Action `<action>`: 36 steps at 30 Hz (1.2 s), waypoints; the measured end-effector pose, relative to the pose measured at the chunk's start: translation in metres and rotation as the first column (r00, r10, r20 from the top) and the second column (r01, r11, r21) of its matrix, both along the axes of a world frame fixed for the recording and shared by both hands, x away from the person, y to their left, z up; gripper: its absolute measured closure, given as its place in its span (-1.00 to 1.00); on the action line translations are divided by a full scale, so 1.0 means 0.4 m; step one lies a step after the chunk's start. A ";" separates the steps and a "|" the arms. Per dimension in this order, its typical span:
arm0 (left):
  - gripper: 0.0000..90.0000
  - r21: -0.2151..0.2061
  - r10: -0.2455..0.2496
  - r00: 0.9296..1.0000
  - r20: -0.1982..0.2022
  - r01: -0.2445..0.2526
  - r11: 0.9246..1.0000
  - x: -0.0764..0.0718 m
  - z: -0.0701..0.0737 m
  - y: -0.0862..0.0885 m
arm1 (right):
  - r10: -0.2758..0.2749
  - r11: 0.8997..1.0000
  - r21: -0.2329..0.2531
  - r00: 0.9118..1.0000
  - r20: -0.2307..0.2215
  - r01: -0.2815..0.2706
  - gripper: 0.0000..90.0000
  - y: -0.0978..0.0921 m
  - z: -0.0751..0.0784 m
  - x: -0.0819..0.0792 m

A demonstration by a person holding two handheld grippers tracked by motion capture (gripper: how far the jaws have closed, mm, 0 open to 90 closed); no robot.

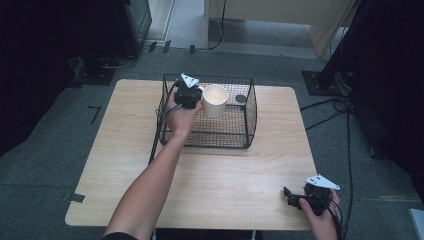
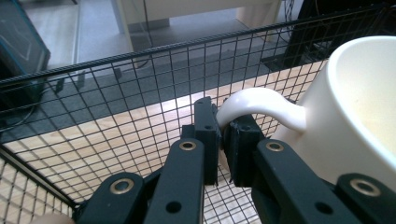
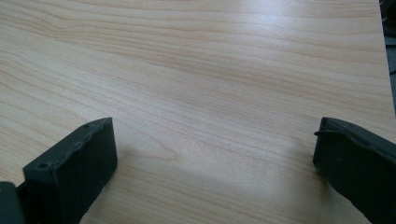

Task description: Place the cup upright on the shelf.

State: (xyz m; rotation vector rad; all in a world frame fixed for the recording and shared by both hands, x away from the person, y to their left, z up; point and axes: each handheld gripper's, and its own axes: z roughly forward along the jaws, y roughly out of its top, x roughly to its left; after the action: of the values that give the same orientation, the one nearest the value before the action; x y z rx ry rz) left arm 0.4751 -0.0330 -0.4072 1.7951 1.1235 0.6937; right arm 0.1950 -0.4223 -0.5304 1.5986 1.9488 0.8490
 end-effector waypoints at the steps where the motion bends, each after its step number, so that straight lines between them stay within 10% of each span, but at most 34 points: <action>1: 0.90 -0.014 -0.001 1.000 -0.006 0.001 1.000 0.004 -0.002 0.002 | 0.000 1.000 0.000 1.000 0.000 0.000 -1.00 0.000 0.000 0.000; 8: 0.90 -0.056 0.019 0.998 -0.059 -0.023 0.998 0.030 -0.029 0.007 | -0.001 1.000 0.001 1.000 0.000 0.001 -1.00 0.000 0.000 0.000; 24: 0.88 0.017 0.018 0.984 -0.178 -0.015 1.000 0.056 -0.095 -0.018 | -0.001 1.000 0.001 1.000 0.000 0.001 -1.00 0.000 0.000 0.000; 29: 0.84 0.040 0.014 0.967 -0.256 -0.004 0.999 0.064 -0.120 -0.022 | 0.000 1.000 0.001 1.000 0.000 0.000 -1.00 0.000 0.000 0.000; 36: 0.84 0.050 0.018 0.964 -0.264 -0.005 0.999 0.065 -0.124 -0.022 | -0.001 1.000 0.001 1.000 0.000 0.001 -1.00 0.000 0.000 0.000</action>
State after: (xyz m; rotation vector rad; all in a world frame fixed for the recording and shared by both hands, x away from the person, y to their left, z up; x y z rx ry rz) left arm 0.5010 -0.0418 -0.4568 1.9667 1.3024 0.5005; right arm 0.1950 -0.4223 -0.5304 1.5998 1.9482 0.8498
